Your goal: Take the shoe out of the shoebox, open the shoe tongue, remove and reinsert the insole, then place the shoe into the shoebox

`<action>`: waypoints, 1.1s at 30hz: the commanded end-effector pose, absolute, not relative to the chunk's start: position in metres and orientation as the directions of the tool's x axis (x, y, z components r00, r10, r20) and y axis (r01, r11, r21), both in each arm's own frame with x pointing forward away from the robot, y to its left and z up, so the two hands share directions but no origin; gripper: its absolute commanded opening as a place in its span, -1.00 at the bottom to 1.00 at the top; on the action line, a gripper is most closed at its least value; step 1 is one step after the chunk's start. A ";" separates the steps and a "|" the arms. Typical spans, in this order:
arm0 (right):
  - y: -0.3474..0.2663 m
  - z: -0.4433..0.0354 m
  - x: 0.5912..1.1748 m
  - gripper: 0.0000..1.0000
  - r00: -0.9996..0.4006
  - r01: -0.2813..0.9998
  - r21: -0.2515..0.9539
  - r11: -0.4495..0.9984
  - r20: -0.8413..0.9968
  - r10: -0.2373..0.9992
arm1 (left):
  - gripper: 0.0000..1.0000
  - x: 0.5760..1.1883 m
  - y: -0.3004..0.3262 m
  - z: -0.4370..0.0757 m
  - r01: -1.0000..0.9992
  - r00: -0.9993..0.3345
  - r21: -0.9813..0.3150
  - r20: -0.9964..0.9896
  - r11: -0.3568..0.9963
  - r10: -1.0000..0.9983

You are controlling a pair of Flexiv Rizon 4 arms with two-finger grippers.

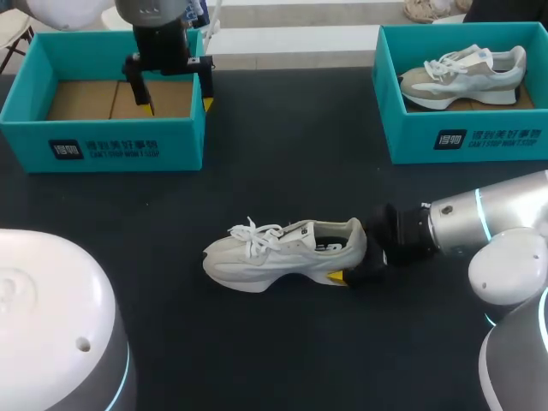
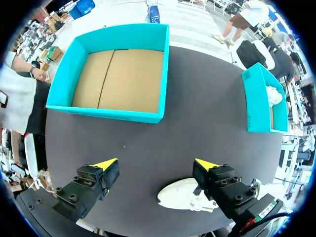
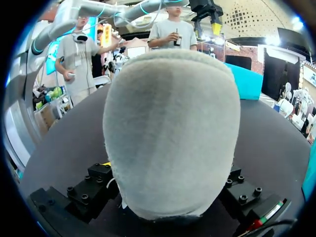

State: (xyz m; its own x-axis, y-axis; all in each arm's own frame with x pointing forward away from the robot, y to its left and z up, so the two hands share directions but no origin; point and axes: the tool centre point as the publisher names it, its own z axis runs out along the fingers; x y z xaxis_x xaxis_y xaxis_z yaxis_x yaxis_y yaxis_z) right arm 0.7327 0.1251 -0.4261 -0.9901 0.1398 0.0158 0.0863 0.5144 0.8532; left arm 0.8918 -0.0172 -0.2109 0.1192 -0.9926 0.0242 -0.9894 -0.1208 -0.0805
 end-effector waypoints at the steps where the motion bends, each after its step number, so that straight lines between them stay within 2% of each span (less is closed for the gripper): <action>1: 0.133 -0.434 0.733 -1.00 -0.990 0.086 0.852 0.516 0.015 0.141 | 1.00 0.872 -0.024 -0.213 -0.995 0.087 -0.048 0.055 -0.089 -0.995; 17: 0.133 -0.434 0.733 -1.00 -0.990 0.086 0.852 0.516 0.015 0.141 | 1.00 0.771 -0.098 -0.243 -0.999 0.014 0.032 0.069 -0.012 -0.998; 27: 0.133 -0.434 0.733 -1.00 -0.990 0.086 0.852 0.516 0.015 0.141 | 1.00 0.745 -0.145 -0.285 -0.997 0.045 0.071 0.077 -0.040 -0.996; 33: 0.133 -0.434 0.733 -1.00 -0.990 0.086 0.852 0.516 0.015 0.141 | 1.00 0.734 -0.166 -0.298 -0.995 0.096 0.031 0.057 -0.094 -0.994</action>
State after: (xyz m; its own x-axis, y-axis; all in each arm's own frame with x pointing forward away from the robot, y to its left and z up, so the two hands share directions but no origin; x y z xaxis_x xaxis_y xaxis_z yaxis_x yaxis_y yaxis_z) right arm 0.7328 0.1252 -0.4262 -0.9901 0.1398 0.0158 0.0863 0.5143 0.8532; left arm 0.7382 -0.1504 -0.2903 0.0853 -0.9933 0.0781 -0.9955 -0.0816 0.0492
